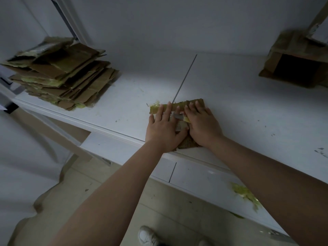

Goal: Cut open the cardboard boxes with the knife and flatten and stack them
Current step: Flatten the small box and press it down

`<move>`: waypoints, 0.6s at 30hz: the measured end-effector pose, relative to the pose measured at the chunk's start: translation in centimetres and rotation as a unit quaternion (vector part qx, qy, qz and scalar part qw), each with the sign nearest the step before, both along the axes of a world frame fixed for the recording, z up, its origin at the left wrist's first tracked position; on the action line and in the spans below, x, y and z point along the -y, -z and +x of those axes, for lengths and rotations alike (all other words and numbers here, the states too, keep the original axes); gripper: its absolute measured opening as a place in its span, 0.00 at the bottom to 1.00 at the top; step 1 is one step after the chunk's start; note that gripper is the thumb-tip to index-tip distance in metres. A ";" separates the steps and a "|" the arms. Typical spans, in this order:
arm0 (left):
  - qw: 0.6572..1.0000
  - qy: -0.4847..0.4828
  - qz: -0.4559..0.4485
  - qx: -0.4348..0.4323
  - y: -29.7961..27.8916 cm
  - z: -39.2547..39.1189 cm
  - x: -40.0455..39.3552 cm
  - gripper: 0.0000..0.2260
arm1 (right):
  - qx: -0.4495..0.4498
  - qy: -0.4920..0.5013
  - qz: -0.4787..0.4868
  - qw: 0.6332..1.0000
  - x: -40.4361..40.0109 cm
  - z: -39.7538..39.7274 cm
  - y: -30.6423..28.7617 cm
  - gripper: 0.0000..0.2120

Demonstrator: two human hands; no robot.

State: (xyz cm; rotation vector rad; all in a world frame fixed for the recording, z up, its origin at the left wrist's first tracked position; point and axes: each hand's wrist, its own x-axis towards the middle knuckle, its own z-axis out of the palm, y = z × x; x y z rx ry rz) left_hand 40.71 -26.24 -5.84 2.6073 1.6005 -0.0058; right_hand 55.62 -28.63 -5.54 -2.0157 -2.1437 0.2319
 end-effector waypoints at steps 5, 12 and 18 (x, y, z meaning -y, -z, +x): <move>1.000 -0.004 -0.006 -0.006 -0.1 0.2 0.1 0.33 | 0.001 0.005 -0.003 1.000 0.1 0.0 0.0 0.31; 1.000 -0.001 0.007 -0.024 0.2 0.2 0.1 0.33 | 0.007 0.023 0.019 1.000 0.0 -0.5 0.7 0.28; 0.993 -0.011 -0.104 0.053 -2.1 0.1 -0.3 0.37 | -0.239 0.028 -0.016 0.970 -0.3 1.0 -1.4 0.23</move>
